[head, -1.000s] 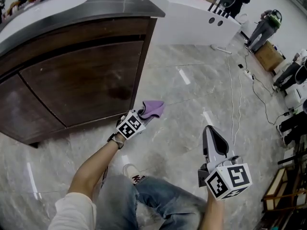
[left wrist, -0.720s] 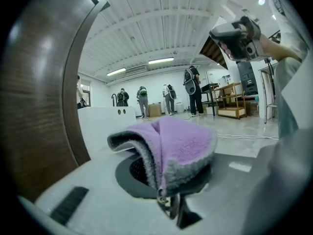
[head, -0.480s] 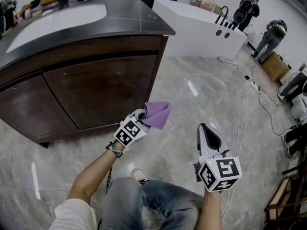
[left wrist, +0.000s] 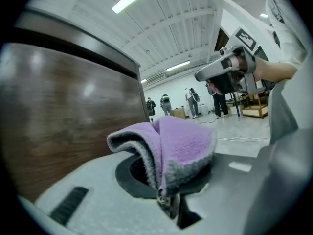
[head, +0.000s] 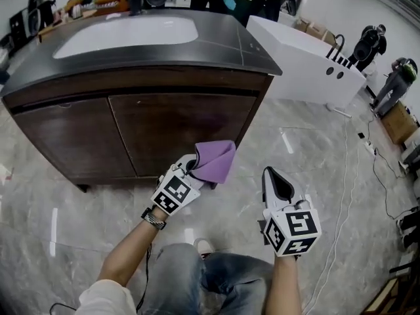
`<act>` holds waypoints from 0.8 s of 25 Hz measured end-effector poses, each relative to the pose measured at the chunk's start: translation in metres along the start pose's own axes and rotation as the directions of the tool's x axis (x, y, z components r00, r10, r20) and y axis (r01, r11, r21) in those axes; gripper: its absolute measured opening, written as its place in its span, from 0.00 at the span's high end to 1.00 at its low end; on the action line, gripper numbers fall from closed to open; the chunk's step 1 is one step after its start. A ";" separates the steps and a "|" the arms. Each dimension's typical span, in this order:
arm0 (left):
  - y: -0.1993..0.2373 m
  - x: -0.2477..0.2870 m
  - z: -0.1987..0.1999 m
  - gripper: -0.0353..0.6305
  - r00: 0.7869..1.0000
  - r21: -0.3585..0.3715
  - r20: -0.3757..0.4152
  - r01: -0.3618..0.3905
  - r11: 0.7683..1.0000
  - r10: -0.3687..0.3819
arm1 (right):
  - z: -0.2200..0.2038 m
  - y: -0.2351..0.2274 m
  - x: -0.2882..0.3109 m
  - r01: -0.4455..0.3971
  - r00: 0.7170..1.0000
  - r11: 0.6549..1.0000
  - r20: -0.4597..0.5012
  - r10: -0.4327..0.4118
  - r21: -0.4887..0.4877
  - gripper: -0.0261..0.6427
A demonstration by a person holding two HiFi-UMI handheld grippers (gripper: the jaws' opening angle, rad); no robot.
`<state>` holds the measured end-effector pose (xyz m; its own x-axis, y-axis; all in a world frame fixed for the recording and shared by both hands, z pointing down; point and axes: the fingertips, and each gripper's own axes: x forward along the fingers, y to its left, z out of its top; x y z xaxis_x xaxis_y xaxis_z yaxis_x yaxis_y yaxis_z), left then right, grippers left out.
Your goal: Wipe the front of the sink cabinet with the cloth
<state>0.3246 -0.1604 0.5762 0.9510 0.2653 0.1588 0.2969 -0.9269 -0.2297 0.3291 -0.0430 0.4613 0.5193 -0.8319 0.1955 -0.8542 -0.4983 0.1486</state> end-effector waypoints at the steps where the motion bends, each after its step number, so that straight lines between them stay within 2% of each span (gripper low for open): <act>1: 0.003 -0.009 0.005 0.87 1.000 0.007 0.003 -0.015 1.000 0.015 | 0.003 0.009 0.005 -0.023 1.000 1.000 0.005 0.023 0.004 0.95; 7: 0.031 -0.071 0.037 0.87 0.992 0.029 0.041 -0.124 0.992 0.122 | 0.018 0.068 0.035 -0.166 0.986 0.986 0.019 0.167 -0.032 0.95; 10: 0.044 -0.108 0.044 0.87 0.981 0.041 0.031 -0.191 0.981 0.189 | 0.028 0.098 0.042 -0.231 0.972 0.972 0.036 0.233 -0.048 0.95; 16: 0.062 -0.183 0.052 0.87 0.943 0.042 0.004 -0.334 0.942 0.334 | 0.043 0.138 0.050 -0.320 0.943 0.946 0.075 0.323 -0.057 0.95; 20: 0.061 -0.230 0.056 0.87 0.915 0.030 -0.009 -0.403 0.915 0.403 | 0.057 0.166 0.043 -0.389 0.912 0.919 0.114 0.393 -0.058 0.95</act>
<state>0.1290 -0.2633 0.4721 0.9892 -0.1331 0.0610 -0.1087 -0.9467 -0.3032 0.2087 -0.1755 0.4390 0.1347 -0.9828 0.1264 -0.9859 -0.1201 0.1169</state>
